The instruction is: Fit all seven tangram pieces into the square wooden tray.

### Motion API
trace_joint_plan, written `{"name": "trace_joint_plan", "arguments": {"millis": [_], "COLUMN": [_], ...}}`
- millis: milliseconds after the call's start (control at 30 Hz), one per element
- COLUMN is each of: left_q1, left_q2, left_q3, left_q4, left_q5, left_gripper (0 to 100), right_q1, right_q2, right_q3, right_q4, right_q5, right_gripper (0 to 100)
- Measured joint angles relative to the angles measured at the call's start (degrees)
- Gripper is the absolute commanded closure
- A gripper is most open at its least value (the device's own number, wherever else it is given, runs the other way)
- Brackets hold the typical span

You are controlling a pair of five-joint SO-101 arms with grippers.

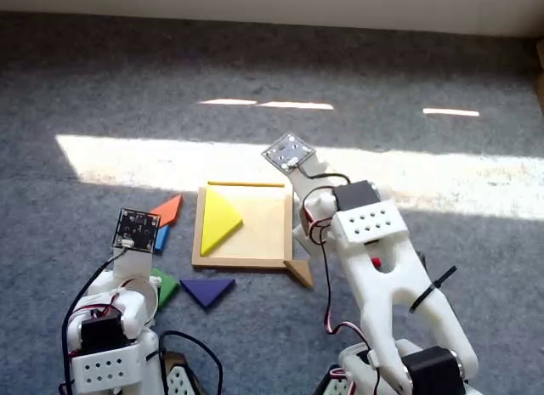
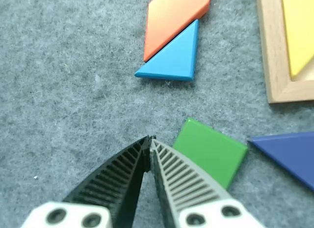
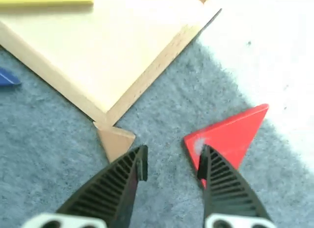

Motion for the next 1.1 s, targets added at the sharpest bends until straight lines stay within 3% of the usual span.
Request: {"name": "trace_joint_plan", "arguments": {"millis": [233,633,1100], "left_q1": [0.0,0.0,0.0], "left_q2": [0.0,0.0,0.0], "left_q3": [0.0,0.0,0.0], "left_q4": [0.0,0.0,0.0], "left_q5": [0.0,0.0,0.0], "left_gripper": [99,99,99], "right_q1": [1.14,9.32,9.85], "right_q2": [10.73,23.82,26.55], "right_q3": [-0.62,-1.67,-2.73], "right_q4": [-1.14,-9.23,-11.43], "right_q5": [-3.16,-5.45,-4.84], "right_gripper": [71.4,71.4,88.1]}}
